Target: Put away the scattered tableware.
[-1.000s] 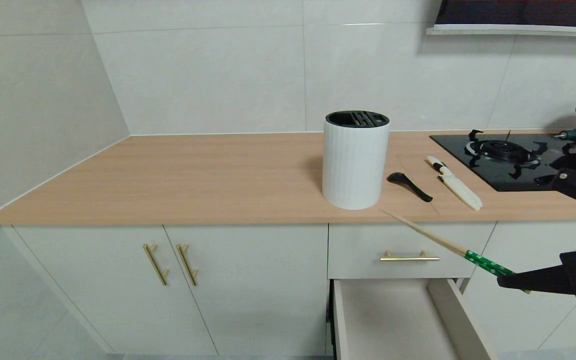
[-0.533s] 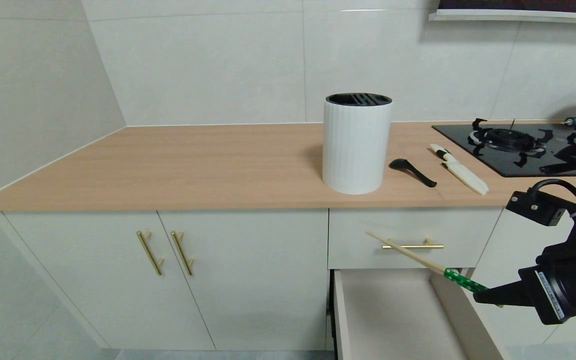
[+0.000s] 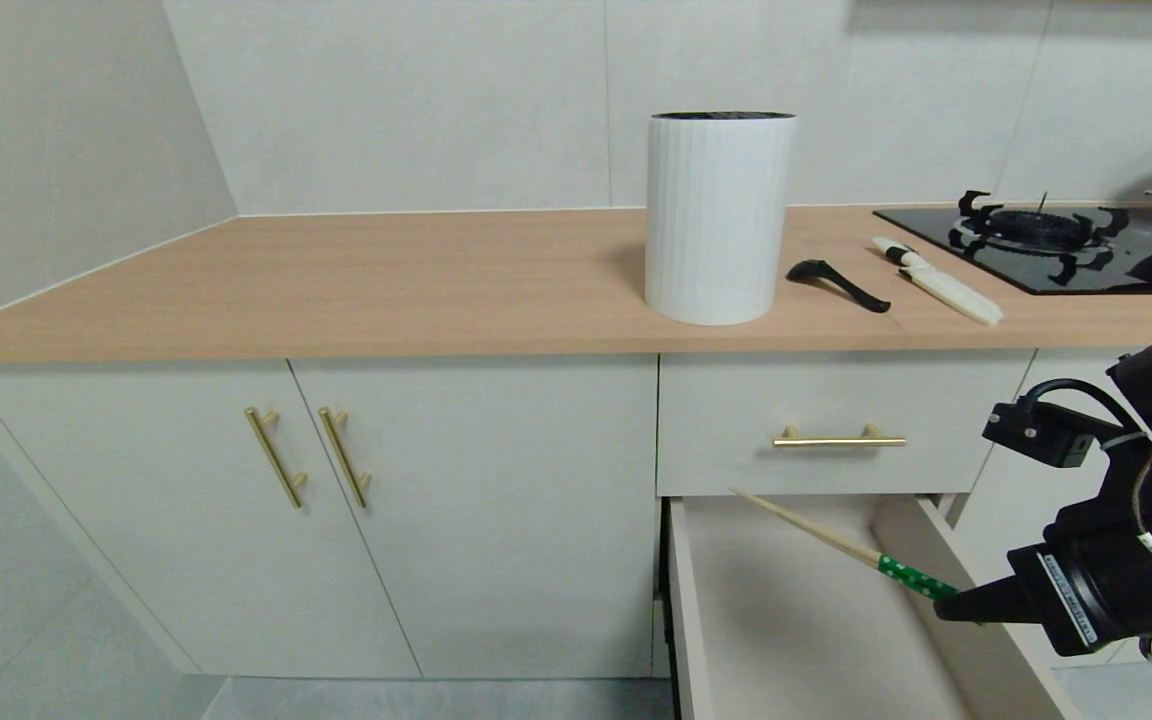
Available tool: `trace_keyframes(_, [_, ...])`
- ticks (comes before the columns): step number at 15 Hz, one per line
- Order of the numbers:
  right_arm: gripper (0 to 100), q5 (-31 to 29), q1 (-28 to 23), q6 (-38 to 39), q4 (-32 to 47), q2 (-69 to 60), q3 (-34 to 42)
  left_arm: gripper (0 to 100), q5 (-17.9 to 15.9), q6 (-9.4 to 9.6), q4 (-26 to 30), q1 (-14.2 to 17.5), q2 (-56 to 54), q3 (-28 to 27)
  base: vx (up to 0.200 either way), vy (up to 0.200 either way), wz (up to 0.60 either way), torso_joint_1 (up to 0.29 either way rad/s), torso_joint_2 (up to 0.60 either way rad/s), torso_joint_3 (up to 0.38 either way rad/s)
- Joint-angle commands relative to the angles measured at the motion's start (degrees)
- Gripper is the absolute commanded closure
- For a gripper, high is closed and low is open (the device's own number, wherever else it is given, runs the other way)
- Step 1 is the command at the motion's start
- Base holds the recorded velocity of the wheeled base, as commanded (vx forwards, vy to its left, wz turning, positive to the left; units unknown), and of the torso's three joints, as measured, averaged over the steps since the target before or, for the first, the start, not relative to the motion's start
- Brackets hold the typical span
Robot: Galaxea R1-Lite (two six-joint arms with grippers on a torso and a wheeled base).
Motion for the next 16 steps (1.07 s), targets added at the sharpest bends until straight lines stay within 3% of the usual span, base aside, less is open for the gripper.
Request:
trace_keyframes(1, [100, 0.0, 0.0, 0.0, 0.0, 0.8, 0.0, 0, 0.1, -0.02, 0.0, 0.0, 0.0, 0.0, 0.0, 0.0, 0.0, -0.129, 0.45, 0.325])
trace_keyframes(6, [100, 0.0, 0.0, 0.0, -0.1, 1.2, 0.0, 0, 0.0, -0.02, 0.0, 0.0, 0.0, 0.0, 0.0, 0.0, 0.0, -0.08, 0.37, 0.281])
trace_keyframes(13, [100, -0.1, -0.3, 0.5, -7.2, 10.1, 0.9, 0, 0.0, -0.02, 0.0, 0.0, 0.0, 0.0, 0.0, 0.0, 0.0, -0.006, 0.02, 0.012])
trace_keyframes(16, [100, -4.4, -0.3, 4.4, -11.7, 19.2, 0.6, 0, 0.0, -0.02, 0.0, 0.0, 0.0, 0.0, 0.0, 0.0, 0.0, 0.0, 0.0, 0.0])
